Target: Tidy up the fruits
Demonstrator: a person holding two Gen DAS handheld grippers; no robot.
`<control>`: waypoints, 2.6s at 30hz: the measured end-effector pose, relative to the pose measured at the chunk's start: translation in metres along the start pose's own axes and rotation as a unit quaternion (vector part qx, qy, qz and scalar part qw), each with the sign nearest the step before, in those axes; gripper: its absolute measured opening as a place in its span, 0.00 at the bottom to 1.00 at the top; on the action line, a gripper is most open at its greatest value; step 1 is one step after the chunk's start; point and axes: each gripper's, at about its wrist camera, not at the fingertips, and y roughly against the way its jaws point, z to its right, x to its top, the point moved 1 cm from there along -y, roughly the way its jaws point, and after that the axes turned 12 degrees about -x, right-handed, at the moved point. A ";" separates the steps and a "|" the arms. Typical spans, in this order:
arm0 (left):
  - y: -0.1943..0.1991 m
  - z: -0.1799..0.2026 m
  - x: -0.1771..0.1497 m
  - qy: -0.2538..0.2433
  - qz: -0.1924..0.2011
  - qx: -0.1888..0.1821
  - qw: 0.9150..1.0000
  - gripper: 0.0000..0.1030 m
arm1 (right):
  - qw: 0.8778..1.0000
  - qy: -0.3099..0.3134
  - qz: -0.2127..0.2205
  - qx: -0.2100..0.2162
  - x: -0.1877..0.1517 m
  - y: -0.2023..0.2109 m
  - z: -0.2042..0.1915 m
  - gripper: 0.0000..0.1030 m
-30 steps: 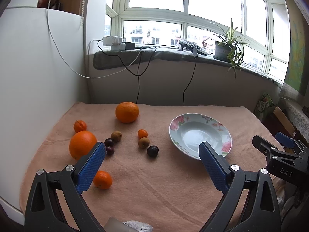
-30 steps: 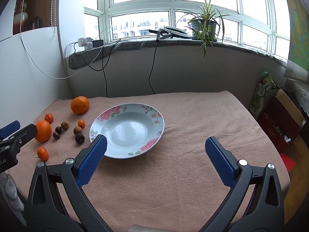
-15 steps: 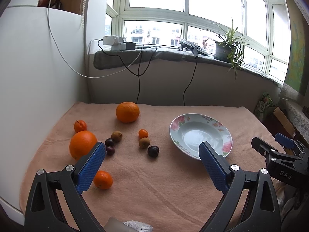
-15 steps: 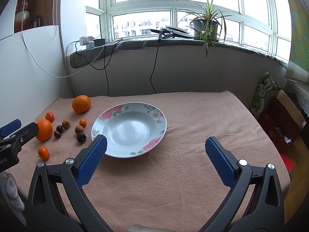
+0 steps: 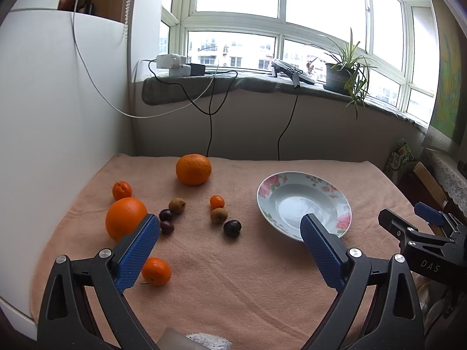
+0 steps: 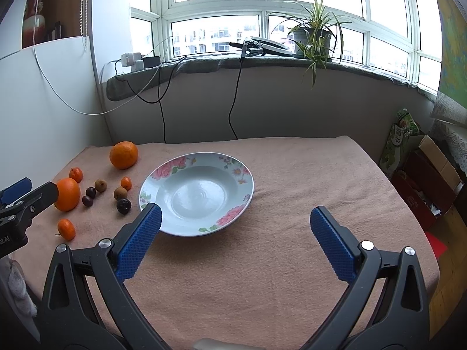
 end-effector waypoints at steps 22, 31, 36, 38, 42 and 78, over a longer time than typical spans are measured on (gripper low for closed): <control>-0.012 -0.010 -0.001 0.010 -0.010 0.001 1.000 0.94 | 1.000 0.012 -0.020 0.012 0.004 -0.016 -0.013 1.00; -0.016 -0.025 -0.002 0.023 -0.013 0.006 1.000 0.94 | 0.999 0.026 -0.023 0.025 0.010 -0.025 -0.028 1.00; -0.018 -0.038 -0.005 0.035 -0.016 0.012 0.999 0.94 | 0.998 0.036 -0.023 0.035 0.012 -0.030 -0.040 1.00; -0.017 -0.045 -0.006 0.039 -0.016 0.016 0.999 0.94 | 0.998 0.041 -0.023 0.040 0.013 -0.032 -0.046 1.00; -0.016 -0.059 -0.008 0.051 -0.018 0.024 0.998 0.94 | 0.997 0.052 -0.023 0.056 0.017 -0.035 -0.060 1.00; -0.020 -0.162 -0.036 0.127 -0.048 0.096 0.986 0.94 | 0.934 0.210 -0.092 0.273 0.049 -0.083 -0.240 1.00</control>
